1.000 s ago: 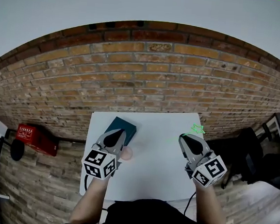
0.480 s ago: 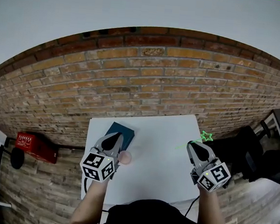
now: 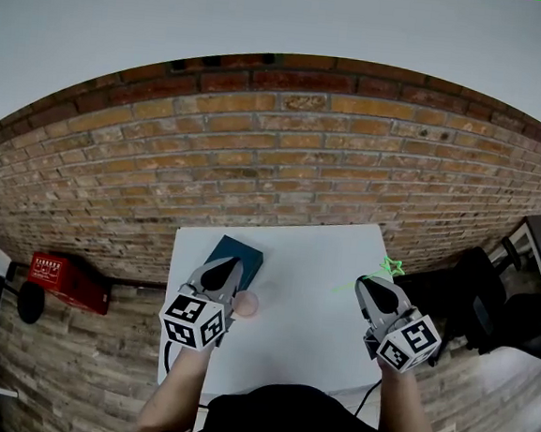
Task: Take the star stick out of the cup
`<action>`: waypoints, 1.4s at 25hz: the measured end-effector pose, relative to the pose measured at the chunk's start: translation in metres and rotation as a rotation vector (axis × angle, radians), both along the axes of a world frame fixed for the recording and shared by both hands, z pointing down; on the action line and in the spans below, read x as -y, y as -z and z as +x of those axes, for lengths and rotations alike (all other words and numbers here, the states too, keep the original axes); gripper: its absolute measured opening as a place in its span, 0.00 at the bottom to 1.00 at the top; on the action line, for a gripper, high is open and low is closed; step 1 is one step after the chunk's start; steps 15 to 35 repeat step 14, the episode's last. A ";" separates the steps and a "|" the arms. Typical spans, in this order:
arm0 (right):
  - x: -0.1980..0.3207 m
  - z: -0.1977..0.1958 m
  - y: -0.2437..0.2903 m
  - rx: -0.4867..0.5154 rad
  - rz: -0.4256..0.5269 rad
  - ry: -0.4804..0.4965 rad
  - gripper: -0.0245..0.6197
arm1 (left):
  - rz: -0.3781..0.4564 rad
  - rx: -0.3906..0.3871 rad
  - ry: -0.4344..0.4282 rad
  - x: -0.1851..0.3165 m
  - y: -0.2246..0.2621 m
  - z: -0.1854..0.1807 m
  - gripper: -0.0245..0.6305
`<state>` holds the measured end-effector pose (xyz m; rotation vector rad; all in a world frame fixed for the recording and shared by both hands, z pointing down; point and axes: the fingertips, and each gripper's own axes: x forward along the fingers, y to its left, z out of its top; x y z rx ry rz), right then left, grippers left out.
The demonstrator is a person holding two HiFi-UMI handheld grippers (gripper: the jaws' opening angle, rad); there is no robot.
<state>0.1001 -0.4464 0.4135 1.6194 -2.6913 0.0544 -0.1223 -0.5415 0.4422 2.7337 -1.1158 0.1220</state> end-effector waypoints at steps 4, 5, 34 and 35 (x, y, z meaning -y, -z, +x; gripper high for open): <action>-0.002 -0.002 0.001 0.000 -0.003 -0.002 0.06 | -0.004 -0.003 -0.001 -0.002 0.000 -0.002 0.05; -0.002 -0.001 0.001 0.000 -0.004 -0.002 0.06 | -0.005 -0.004 -0.001 -0.003 0.000 -0.001 0.05; -0.010 -0.003 -0.001 0.006 -0.010 0.000 0.06 | -0.012 -0.003 -0.002 -0.012 -0.004 -0.002 0.05; -0.010 -0.003 -0.001 0.006 -0.010 0.000 0.06 | -0.012 -0.003 -0.002 -0.012 -0.004 -0.002 0.05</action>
